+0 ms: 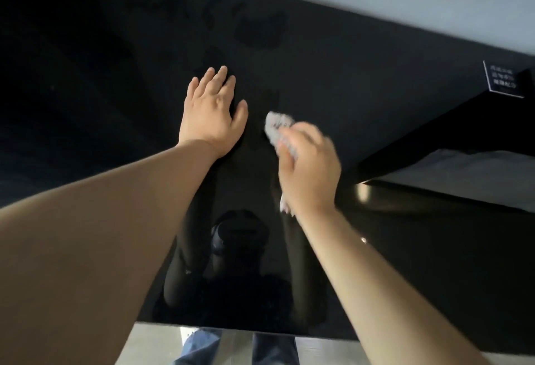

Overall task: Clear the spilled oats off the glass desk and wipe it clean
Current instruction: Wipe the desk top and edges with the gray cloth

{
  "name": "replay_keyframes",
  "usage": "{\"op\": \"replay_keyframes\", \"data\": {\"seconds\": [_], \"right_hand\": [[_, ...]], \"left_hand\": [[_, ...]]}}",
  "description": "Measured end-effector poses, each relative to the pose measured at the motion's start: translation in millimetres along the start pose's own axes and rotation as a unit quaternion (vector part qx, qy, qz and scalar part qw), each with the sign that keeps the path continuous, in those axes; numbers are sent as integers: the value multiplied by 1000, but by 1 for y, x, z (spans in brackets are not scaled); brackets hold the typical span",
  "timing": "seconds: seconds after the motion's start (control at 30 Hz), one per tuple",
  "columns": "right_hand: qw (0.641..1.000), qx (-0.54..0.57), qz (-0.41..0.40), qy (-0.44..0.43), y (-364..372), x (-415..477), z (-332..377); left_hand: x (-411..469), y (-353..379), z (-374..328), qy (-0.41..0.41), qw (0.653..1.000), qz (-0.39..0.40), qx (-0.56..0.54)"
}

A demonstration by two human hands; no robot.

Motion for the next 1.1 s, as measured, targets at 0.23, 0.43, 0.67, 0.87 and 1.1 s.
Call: {"op": "replay_keyframes", "data": {"seconds": [0.23, 0.43, 0.67, 0.87, 1.1], "right_hand": [[971, 191, 138, -47, -47, -100, 3], [996, 49, 37, 58, -40, -7, -32], [997, 35, 53, -31, -25, -129, 6], [991, 116, 59, -2, -69, -130, -9], [997, 1, 13, 71, -29, -120, -6]], "left_hand": [[-46, -30, -2, 57, 992, 58, -99], [-146, -58, 14, 61, 995, 55, -52], [-179, -53, 31, 59, 996, 66, 27], [-179, -54, 29, 58, 997, 49, 30], [-180, -53, 29, 59, 997, 45, 29]]}}
Point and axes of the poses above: each hand's wrist, its own x-axis towards the middle knuckle, its own y-axis out of the palm, z = x × y, the point moved 5 cm from there along x, towards the middle knuckle, and after that the axes turned 12 degrees about -x, right-handed, at the moved point
